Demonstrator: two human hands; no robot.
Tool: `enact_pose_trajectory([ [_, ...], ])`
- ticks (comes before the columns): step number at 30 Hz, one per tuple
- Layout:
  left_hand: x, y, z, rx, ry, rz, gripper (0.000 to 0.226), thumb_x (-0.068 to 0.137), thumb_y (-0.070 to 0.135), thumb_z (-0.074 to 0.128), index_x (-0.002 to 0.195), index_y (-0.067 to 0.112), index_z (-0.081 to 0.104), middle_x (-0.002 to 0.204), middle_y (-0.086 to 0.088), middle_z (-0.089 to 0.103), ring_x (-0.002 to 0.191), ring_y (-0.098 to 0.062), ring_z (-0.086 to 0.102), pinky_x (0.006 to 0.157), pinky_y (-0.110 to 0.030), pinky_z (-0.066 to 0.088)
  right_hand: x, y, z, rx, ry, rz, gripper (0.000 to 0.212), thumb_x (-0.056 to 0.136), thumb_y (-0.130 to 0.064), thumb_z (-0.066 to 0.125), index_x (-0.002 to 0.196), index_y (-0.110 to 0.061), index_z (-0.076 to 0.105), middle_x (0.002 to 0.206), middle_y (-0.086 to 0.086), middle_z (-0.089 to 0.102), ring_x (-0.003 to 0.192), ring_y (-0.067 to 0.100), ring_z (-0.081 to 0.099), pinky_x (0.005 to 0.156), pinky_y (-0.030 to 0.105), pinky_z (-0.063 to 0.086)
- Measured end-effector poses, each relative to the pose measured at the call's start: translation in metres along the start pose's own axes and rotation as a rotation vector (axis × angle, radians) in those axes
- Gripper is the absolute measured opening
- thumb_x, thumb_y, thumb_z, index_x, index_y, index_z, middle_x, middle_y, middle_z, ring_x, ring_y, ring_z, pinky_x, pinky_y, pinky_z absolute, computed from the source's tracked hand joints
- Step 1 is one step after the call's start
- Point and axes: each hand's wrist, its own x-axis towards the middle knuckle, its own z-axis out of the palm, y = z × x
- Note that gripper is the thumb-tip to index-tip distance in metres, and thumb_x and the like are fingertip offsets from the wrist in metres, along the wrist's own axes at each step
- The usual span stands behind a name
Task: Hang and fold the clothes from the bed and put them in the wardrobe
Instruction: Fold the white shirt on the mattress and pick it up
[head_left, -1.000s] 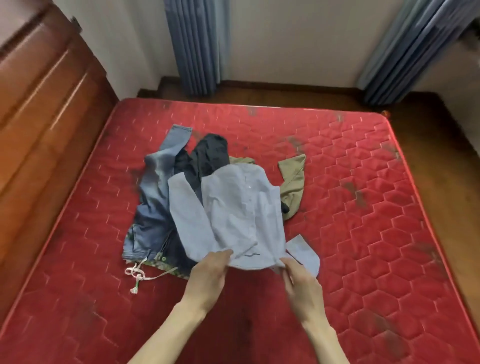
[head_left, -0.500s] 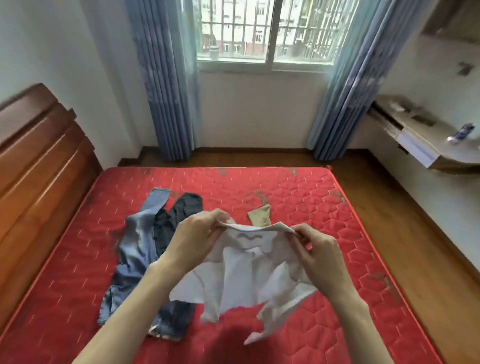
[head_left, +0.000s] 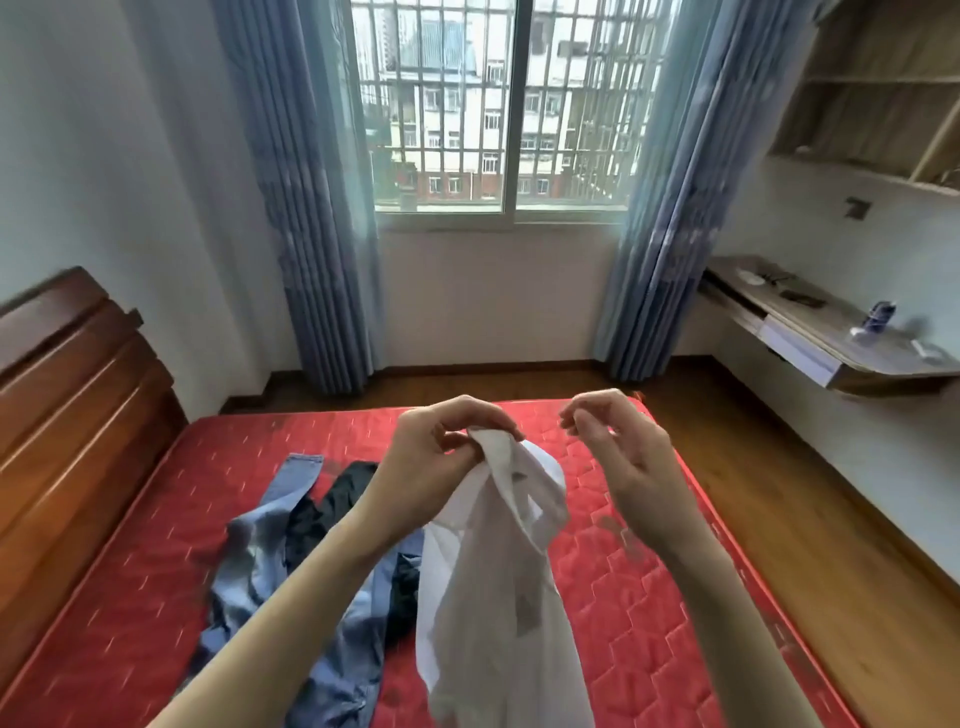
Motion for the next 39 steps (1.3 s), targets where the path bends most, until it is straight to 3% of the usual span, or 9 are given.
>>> enact_pose_trajectory([
  [3,0.004,0.012,0.003,-0.13,-0.081,-0.012,0.036,0.084,-0.023,0.06,0.099,0.005,0.077,0.096,-0.008,0.08,0.097,-0.026,0.076,0.088,-0.042,0.061,0.031,0.003,-0.001,0.063,-0.286,0.043,0.028,0.11,-0.019,0.049,0.132,-0.024,0.065,0.13,-0.016,0.068,0.128,0.004,0.059,0.11,0.032,0.049],
  [6,0.01,0.018,0.0,-0.245,-0.118,-0.023,0.024,0.088,-0.018,0.065,0.101,0.0,0.075,0.097,-0.015,0.078,0.097,-0.033,0.075,0.086,-0.04,0.061,0.047,-0.002,-0.004,0.213,-0.633,0.166,0.03,0.109,-0.024,0.051,0.135,-0.018,0.065,0.129,0.0,0.071,0.123,0.015,0.065,0.102,0.032,0.054],
  [11,0.018,0.014,-0.013,-0.478,-0.062,-0.142,0.019,0.087,-0.006,0.072,0.1,0.008,0.076,0.1,-0.017,0.077,0.094,-0.026,0.073,0.082,-0.034,0.058,0.056,0.003,0.005,0.371,-0.724,0.268,0.032,0.108,-0.025,0.052,0.132,-0.008,0.065,0.11,0.007,0.066,0.098,0.016,0.06,0.08,0.025,0.05],
  [18,0.012,-0.013,-0.019,-0.64,-0.086,-0.291,0.044,0.091,-0.002,0.072,0.134,0.004,0.064,0.132,-0.017,0.07,0.119,-0.033,0.069,0.094,-0.041,0.06,0.058,0.013,0.017,0.319,-0.537,0.178,0.02,0.103,-0.021,0.064,0.113,-0.005,0.071,0.102,0.017,0.071,0.093,0.017,0.064,0.081,0.032,0.052],
  [23,-0.004,-0.036,-0.017,-0.378,-0.001,-0.397,0.04,0.112,0.042,0.038,0.126,0.023,0.071,0.117,-0.006,0.077,0.112,-0.032,0.073,0.086,-0.036,0.062,0.063,0.023,0.015,0.21,-0.248,0.088,0.016,0.098,-0.024,0.071,0.107,-0.011,0.071,0.103,0.022,0.069,0.09,0.017,0.062,0.083,0.04,0.052],
  [25,-0.013,-0.05,-0.016,-0.213,-0.099,-0.377,0.041,0.099,0.055,0.059,0.128,0.028,0.065,0.112,0.003,0.077,0.105,-0.023,0.074,0.083,-0.033,0.062,0.065,0.023,0.012,0.169,-0.197,0.053,0.014,0.098,-0.024,0.072,0.104,-0.012,0.071,0.101,0.02,0.069,0.089,0.017,0.061,0.082,0.04,0.053],
  [29,-0.026,-0.085,-0.015,0.247,-0.116,-0.311,0.037,0.079,0.028,0.081,0.113,0.028,0.067,0.092,0.009,0.075,0.085,-0.01,0.071,0.078,-0.041,0.061,0.065,0.016,0.004,0.079,-0.145,-0.003,0.013,0.097,-0.027,0.073,0.102,-0.015,0.07,0.097,0.01,0.07,0.086,0.015,0.063,0.077,0.037,0.054],
  [33,-0.017,-0.096,-0.031,0.19,-0.038,-0.265,0.015,0.086,0.006,0.077,0.087,0.018,0.07,0.082,0.001,0.072,0.074,-0.011,0.064,0.069,-0.029,0.053,0.063,0.013,-0.019,-0.085,-0.131,-0.04,0.014,0.095,-0.036,0.074,0.099,-0.024,0.071,0.09,0.0,0.07,0.083,0.015,0.064,0.076,0.032,0.052],
  [39,0.019,-0.077,-0.046,0.085,-0.047,-0.178,0.015,0.103,0.033,0.064,0.1,0.02,0.07,0.091,-0.009,0.071,0.082,-0.028,0.066,0.069,-0.045,0.055,0.059,0.024,-0.058,-0.286,-0.213,0.052,0.02,0.094,-0.047,0.071,0.102,-0.029,0.075,0.083,-0.007,0.069,0.077,0.006,0.065,0.073,0.035,0.057],
])
